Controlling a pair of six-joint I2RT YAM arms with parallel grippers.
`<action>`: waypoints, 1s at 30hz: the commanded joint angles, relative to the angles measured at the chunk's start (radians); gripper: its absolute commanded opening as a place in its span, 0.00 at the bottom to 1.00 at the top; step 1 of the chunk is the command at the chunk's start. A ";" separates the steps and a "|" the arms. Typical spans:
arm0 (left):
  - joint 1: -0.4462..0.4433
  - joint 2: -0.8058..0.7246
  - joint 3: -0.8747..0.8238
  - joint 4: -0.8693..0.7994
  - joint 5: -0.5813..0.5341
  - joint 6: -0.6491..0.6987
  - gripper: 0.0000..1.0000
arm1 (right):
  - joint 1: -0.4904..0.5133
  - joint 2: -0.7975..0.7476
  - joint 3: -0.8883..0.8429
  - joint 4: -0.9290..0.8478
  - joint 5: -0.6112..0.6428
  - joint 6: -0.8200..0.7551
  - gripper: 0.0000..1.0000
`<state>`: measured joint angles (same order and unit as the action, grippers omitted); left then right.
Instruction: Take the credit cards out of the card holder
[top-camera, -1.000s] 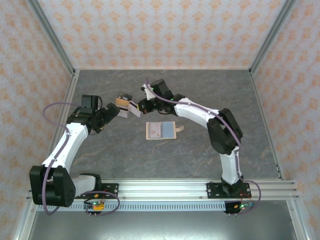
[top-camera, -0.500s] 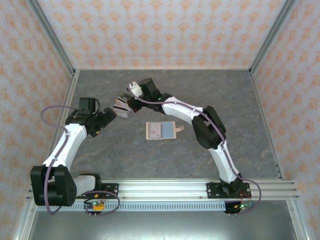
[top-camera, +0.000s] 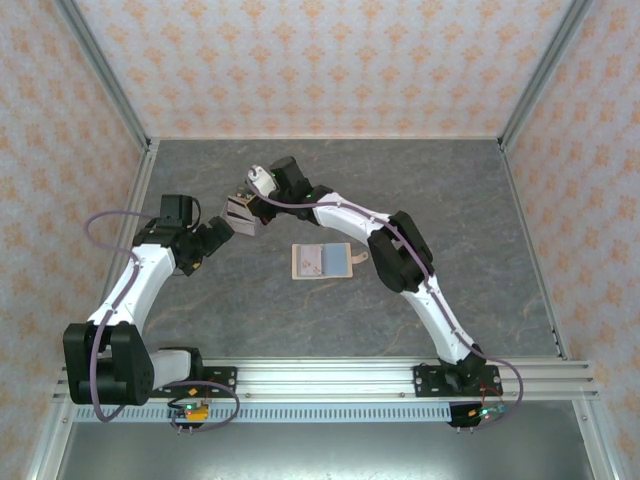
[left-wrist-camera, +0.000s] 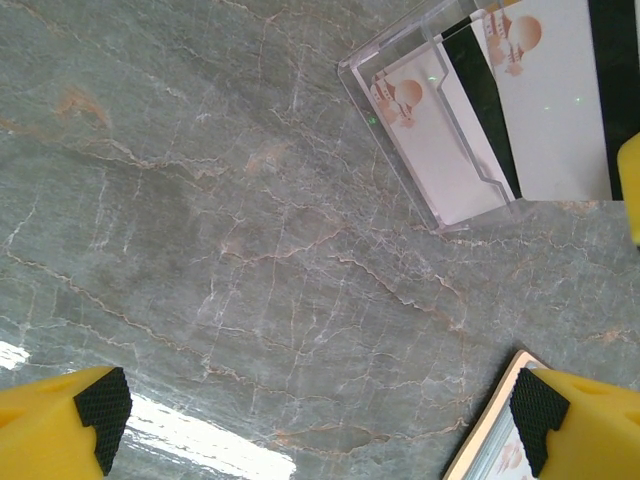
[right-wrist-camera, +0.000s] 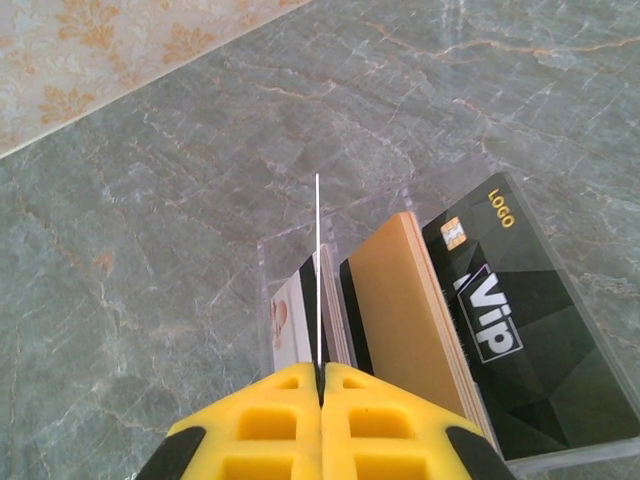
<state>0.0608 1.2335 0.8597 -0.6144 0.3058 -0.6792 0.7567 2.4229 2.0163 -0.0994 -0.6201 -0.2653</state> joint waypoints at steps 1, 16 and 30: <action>0.010 0.006 -0.011 -0.019 0.000 0.016 1.00 | 0.004 0.014 0.037 -0.020 -0.042 -0.042 0.00; 0.011 0.012 -0.007 -0.020 0.022 0.021 1.00 | 0.004 0.010 0.141 -0.188 -0.002 -0.027 0.30; 0.010 0.006 -0.011 -0.023 0.055 0.065 0.99 | 0.000 -0.290 -0.102 -0.425 0.379 0.362 0.45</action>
<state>0.0616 1.2354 0.8562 -0.6144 0.3492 -0.6495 0.7567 2.2509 1.9835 -0.4198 -0.4175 -0.0647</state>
